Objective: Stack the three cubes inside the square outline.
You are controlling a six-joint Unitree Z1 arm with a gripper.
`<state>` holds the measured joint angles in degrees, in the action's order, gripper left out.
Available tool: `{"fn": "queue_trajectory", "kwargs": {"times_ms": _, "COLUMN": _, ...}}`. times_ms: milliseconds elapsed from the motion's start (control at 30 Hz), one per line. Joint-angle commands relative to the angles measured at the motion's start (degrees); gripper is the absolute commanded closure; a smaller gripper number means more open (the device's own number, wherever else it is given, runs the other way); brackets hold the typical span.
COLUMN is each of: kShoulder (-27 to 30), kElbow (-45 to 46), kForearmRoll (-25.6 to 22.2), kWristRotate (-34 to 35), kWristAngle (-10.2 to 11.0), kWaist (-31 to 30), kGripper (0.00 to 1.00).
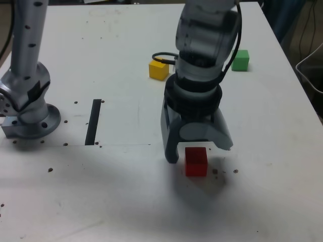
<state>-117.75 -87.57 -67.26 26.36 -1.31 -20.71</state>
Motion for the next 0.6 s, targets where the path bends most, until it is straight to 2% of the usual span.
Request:
{"fn": "queue_trajectory", "kwargs": {"times_ms": 0, "kShoulder": -0.75, "kElbow": -0.03, "kForearmRoll": 0.19, "kWristRotate": -0.05, "kWristAngle": -0.16, "kWaist": -0.03, "kGripper": 0.12}}
{"fn": "queue_trajectory", "kwargs": {"times_ms": 167, "kShoulder": -2.62, "kElbow": 0.29, "kForearmRoll": 1.43, "kWristRotate": -0.64, "kWristAngle": -0.81, "kWaist": -0.24, "kGripper": 0.18}}
{"fn": "queue_trajectory", "kwargs": {"times_ms": 400, "kShoulder": -3.26, "kElbow": 0.62, "kForearmRoll": 2.83, "kWristRotate": -1.35, "kWristAngle": -0.85, "kWaist": -0.53, "kGripper": 0.35}}
{"fn": "queue_trajectory", "kwargs": {"times_ms": 567, "kShoulder": -3.22, "kElbow": 0.79, "kForearmRoll": 3.97, "kWristRotate": -1.94, "kWristAngle": -0.72, "kWaist": -0.65, "kGripper": 0.42}}
